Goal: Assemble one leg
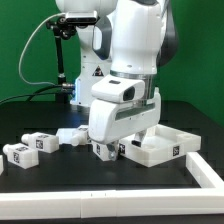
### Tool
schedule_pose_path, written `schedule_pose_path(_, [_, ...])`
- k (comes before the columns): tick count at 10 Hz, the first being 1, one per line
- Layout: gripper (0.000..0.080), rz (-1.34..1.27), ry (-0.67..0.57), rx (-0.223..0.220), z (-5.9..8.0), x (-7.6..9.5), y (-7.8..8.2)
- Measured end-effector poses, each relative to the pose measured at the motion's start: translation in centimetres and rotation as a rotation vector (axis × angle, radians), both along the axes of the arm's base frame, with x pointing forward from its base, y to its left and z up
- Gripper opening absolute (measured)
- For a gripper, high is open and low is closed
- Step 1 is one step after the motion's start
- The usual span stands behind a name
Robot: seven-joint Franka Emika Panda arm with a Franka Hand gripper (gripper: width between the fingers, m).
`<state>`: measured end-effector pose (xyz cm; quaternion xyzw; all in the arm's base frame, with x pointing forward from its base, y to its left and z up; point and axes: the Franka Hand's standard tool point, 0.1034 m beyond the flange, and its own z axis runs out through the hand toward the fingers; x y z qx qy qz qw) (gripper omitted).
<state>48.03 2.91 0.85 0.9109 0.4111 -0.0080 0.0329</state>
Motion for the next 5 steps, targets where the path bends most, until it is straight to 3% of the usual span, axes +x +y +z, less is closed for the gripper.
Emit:
schedule_pose_path(2, [0.0635, 0.001, 0.0, 0.0, 0.03, 0.04, -0.01])
schedule_pose_path(4, [0.0283, 0.001, 0.0, 0.0, 0.02, 0.04, -0.01])
schedule_pose_path(5, [0.0149, 0.001, 0.0, 0.0, 0.02, 0.04, -0.01])
